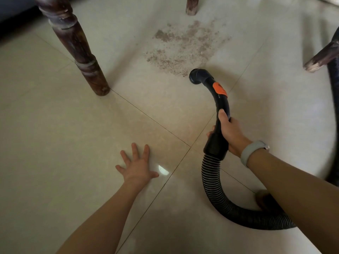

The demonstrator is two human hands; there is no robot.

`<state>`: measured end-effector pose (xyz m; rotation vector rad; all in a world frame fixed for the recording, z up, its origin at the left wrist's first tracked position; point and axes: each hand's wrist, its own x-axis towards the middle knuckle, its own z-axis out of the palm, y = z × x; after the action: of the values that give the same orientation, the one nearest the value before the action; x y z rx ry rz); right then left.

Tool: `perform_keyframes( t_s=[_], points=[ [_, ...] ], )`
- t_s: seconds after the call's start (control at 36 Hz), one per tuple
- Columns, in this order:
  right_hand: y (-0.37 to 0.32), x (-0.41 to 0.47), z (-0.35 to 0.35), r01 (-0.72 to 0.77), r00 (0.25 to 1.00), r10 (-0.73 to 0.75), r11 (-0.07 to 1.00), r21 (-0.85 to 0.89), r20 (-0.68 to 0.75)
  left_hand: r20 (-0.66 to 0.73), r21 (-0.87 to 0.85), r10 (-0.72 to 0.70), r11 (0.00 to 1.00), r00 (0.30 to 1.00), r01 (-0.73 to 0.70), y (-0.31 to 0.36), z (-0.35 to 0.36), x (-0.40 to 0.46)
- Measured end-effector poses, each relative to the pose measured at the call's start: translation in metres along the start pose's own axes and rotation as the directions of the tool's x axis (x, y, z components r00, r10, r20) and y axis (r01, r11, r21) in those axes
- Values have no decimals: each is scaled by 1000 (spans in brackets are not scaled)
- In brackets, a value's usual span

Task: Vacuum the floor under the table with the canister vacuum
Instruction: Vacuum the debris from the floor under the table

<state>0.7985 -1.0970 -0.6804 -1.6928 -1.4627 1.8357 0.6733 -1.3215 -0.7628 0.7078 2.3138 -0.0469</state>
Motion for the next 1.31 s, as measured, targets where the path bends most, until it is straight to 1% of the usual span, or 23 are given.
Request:
perform_keyframes(
  t_s=[0.19,0.33,0.58,0.78,0.92,1.14,1.31],
  points=[
    [-3,-2,10,6,1000,-6,1000,4,23,-13,37,-4,999,1000,4,1,0,-1],
    [-6,-2,15,32,999,-31,999,-25,37,-13,47,-1,999,1000,2,1,0,-1],
    [-6,1,30,55,997,-54,998,-24,59,-4,34,-5,999,1000,5,2,-2,-2],
    [-9,4,41,79,994,-75,996,-45,77,-14,69,29,997,999,-28,-3,-3,1],
    [-11,5,45,97,991,-92,994,-49,93,5,90,38,995,999,-38,-2,-7,6],
    [-18,14,59,127,985,-112,985,-116,128,31,103,48,993,998,-51,-1,-11,11],
    [-26,22,70,123,982,-105,986,-109,157,39,138,71,988,997,-76,-4,-13,14]
  ],
)
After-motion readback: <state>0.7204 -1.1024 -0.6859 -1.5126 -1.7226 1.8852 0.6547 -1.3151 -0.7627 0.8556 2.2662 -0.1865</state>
